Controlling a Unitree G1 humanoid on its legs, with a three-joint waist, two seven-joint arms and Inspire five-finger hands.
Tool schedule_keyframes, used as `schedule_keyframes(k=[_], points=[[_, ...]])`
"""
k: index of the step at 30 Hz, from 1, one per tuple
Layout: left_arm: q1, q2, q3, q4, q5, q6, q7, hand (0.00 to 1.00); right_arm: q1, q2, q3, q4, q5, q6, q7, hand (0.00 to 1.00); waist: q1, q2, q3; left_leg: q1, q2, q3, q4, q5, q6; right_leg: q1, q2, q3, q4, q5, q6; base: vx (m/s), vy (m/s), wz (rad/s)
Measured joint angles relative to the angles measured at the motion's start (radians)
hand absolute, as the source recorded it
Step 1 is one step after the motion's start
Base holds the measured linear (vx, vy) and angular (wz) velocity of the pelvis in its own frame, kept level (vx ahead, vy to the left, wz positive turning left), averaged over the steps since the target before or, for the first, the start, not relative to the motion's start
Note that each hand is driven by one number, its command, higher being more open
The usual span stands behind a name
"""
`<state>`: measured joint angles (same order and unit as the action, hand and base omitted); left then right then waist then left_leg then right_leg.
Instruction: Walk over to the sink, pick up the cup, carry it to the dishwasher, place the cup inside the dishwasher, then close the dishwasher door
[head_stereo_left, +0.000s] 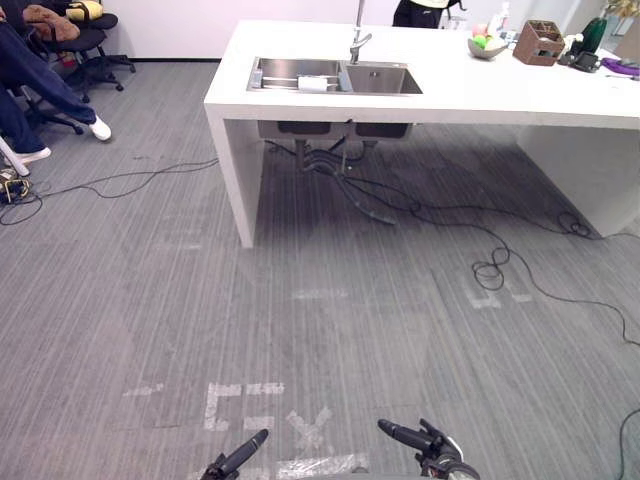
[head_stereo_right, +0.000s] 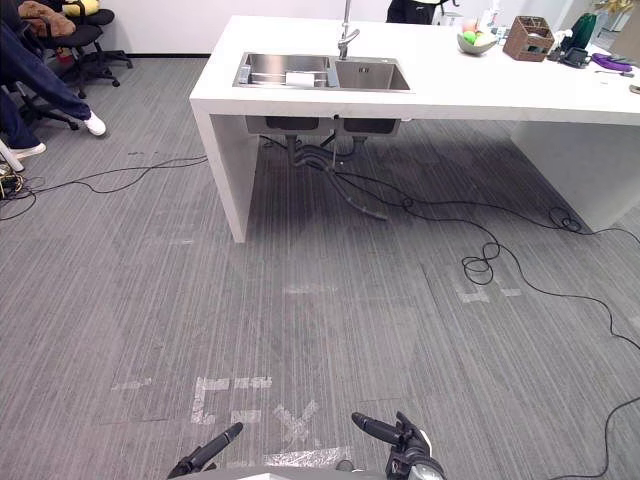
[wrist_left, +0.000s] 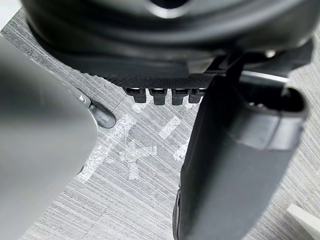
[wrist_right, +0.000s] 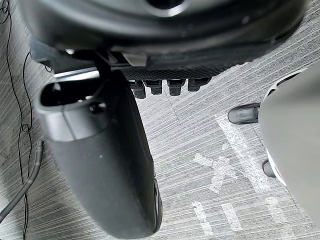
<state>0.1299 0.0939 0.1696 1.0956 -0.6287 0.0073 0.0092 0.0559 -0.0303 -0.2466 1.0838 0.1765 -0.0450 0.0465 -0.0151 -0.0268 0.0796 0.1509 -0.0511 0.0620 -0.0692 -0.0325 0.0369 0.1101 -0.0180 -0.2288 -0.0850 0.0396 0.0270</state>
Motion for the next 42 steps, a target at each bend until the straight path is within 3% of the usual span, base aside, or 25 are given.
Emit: schedule_keyframes(k=[17, 18, 20, 21, 22, 23, 25, 27, 30, 32, 34, 36, 37, 38, 39, 40, 41, 42], points=[[0.004, -0.002, 0.019, 0.000, -0.005, 0.036, 0.025, 1.00, 0.005, 0.005, 0.019, -0.004, 0.039, -0.001, 0.046, 1.00, 0.001, -0.007, -0.001, 0.019, -0.003, 0.001, -0.002, 0.000, 0.000, 0.018, -0.003, 0.002, 0.002, -0.001, 0.001, -0.02, -0.002, 0.00], [0.004, -0.003, 0.021, -0.001, -0.010, 0.044, 0.020, 1.00, 0.005, 0.005, 0.018, -0.010, 0.040, -0.001, 0.044, 1.00, 0.001, -0.008, 0.000, 0.017, -0.006, 0.000, 0.004, -0.007, -0.006, 0.010, -0.007, 0.000, 0.024, -0.022, -0.002, -0.05, 0.006, 0.11], [0.003, 0.009, 0.021, -0.002, -0.032, 0.077, 0.006, 1.00, 0.026, 0.008, 0.018, -0.036, 0.064, 0.000, 0.037, 1.00, 0.000, -0.018, 0.016, 0.016, -0.018, -0.025, 0.066, -0.049, 0.019, -0.062, -0.056, -0.018, 0.276, -0.159, 0.016, -0.04, 0.029, 0.31], [0.005, 0.014, 0.021, -0.002, -0.043, 0.083, 0.002, 1.00, 0.037, 0.010, 0.018, -0.046, 0.070, 0.000, 0.035, 1.00, 0.001, -0.024, 0.018, 0.017, -0.027, -0.029, 0.084, -0.061, 0.024, -0.085, -0.077, -0.023, 0.352, -0.194, 0.026, 0.00, 0.046, 0.30], [0.009, 0.021, 0.021, -0.002, -0.061, 0.090, -0.005, 1.00, 0.047, 0.012, 0.018, -0.053, 0.078, 0.000, 0.031, 1.00, 0.006, -0.039, 0.020, 0.019, -0.043, -0.030, 0.100, -0.079, 0.048, -0.146, -0.116, -0.021, 0.510, -0.239, 0.039, 0.01, 0.046, 0.14], [0.009, 0.024, 0.022, -0.002, -0.063, 0.099, -0.012, 1.00, 0.044, 0.010, 0.018, -0.064, 0.079, -0.002, 0.028, 1.00, 0.013, -0.035, 0.026, 0.029, -0.054, -0.031, 0.107, -0.084, 0.055, -0.216, -0.153, -0.024, 0.677, -0.243, 0.029, 0.02, 0.039, 0.08], [0.007, 0.028, 0.025, -0.004, -0.062, 0.106, -0.014, 1.00, 0.045, 0.006, 0.018, -0.068, 0.087, -0.002, 0.029, 1.00, 0.009, -0.039, 0.034, 0.054, -0.063, -0.043, 0.108, -0.086, 0.070, -0.260, -0.180, -0.022, 0.788, -0.251, 0.022, 0.08, 0.005, 0.13], [0.013, 0.030, 0.029, -0.004, -0.063, 0.112, -0.014, 1.00, 0.045, 0.003, 0.020, -0.067, 0.098, -0.005, 0.041, 1.00, -0.003, -0.033, 0.034, 0.063, -0.050, -0.062, 0.119, -0.101, 0.065, -0.271, -0.169, -0.021, 0.761, -0.295, 0.018, 0.14, -0.034, 0.23], [0.002, 0.025, 0.042, -0.001, -0.070, 0.131, -0.013, 1.00, 0.034, -0.007, 0.019, -0.067, 0.115, -0.005, 0.055, 1.00, -0.006, -0.013, 0.048, 0.060, 0.008, -0.084, 0.135, -0.130, 0.040, -0.326, -0.120, -0.014, 0.620, -0.294, 0.015, 0.24, -0.095, 0.19], [0.000, 0.015, 0.060, 0.001, -0.064, 0.130, -0.011, 1.00, 0.032, -0.013, 0.017, -0.087, 0.119, -0.004, 0.056, 1.00, -0.001, 0.007, 0.060, 0.063, 0.078, -0.090, 0.152, -0.176, 0.004, -0.402, -0.073, 0.032, 0.459, -0.214, 0.033, 0.33, -0.159, 0.08], [0.000, 0.004, 0.099, 0.001, -0.057, 0.130, -0.002, 1.00, 0.044, -0.013, 0.013, -0.107, 0.128, 0.000, 0.057, 1.00, -0.001, 0.007, 0.064, 0.083, 0.111, -0.099, 0.174, -0.225, -0.028, -0.432, -0.067, 0.076, 0.326, -0.128, 0.036, 0.37, -0.201, 0.14], [0.007, -0.003, 0.124, 0.000, -0.057, 0.130, 0.017, 1.00, 0.075, -0.004, -0.002, -0.149, 0.153, 0.008, 0.063, 1.00, 0.000, 0.008, 0.069, 0.140, 0.141, -0.103, 0.205, -0.293, -0.059, -0.424, -0.078, 0.090, 0.294, -0.086, 0.032, 0.54, -0.322, 0.21], [0.011, -0.014, 0.156, 0.000, -0.055, 0.129, 0.028, 1.00, 0.094, 0.003, -0.022, -0.175, 0.157, 0.016, 0.072, 1.00, -0.001, 0.016, 0.074, 0.187, 0.168, -0.102, 0.228, -0.333, -0.077, -0.409, -0.081, 0.071, 0.337, -0.002, 0.038, 0.56, -0.346, 0.24], [0.012, -0.017, 0.163, 0.000, -0.047, 0.125, 0.033, 1.00, 0.097, 0.006, -0.029, -0.181, 0.157, 0.019, 0.074, 1.00, -0.001, 0.019, 0.073, 0.197, 0.181, -0.100, 0.246, -0.338, -0.084, -0.410, -0.082, 0.057, 0.379, 0.025, 0.026, 0.58, -0.385, 0.30], [0.014, -0.029, 0.188, -0.002, -0.031, 0.120, 0.034, 1.00, 0.103, 0.012, -0.045, -0.196, 0.159, 0.023, 0.081, 1.00, -0.001, 0.032, 0.071, 0.196, 0.206, -0.094, 0.297, -0.331, -0.090, -0.425, -0.072, 0.032, 0.470, -0.016, -0.007, 0.70, -0.480, 0.26], [0.008, -0.045, 0.201, -0.016, -0.010, 0.109, 0.036, 1.00, 0.098, 0.011, -0.054, -0.201, 0.157, 0.024, 0.087, 1.00, 0.001, 0.040, 0.069, 0.183, 0.233, -0.084, 0.349, -0.297, -0.101, -0.427, -0.055, 0.017, 0.519, -0.073, -0.024, 0.58, -0.403, 0.18], [0.012, -0.051, 0.208, -0.026, -0.001, 0.107, 0.037, 1.00, 0.094, 0.012, -0.054, -0.202, 0.156, 0.026, 0.088, 1.00, 0.001, 0.043, 0.067, 0.175, 0.241, -0.081, 0.369, -0.269, -0.105, -0.427, -0.048, 0.013, 0.534, -0.092, -0.030, 0.66, -0.469, -0.07], [0.018, -0.068, 0.236, -0.031, 0.011, 0.101, 0.045, 1.00, 0.091, 0.001, -0.050, -0.201, 0.154, 0.036, 0.105, 1.00, 0.000, 0.058, 0.046, 0.137, 0.260, -0.086, 0.444, -0.169, -0.103, -0.412, -0.015, 0.012, 0.534, -0.141, -0.054, 0.42, -0.297, -0.14]])
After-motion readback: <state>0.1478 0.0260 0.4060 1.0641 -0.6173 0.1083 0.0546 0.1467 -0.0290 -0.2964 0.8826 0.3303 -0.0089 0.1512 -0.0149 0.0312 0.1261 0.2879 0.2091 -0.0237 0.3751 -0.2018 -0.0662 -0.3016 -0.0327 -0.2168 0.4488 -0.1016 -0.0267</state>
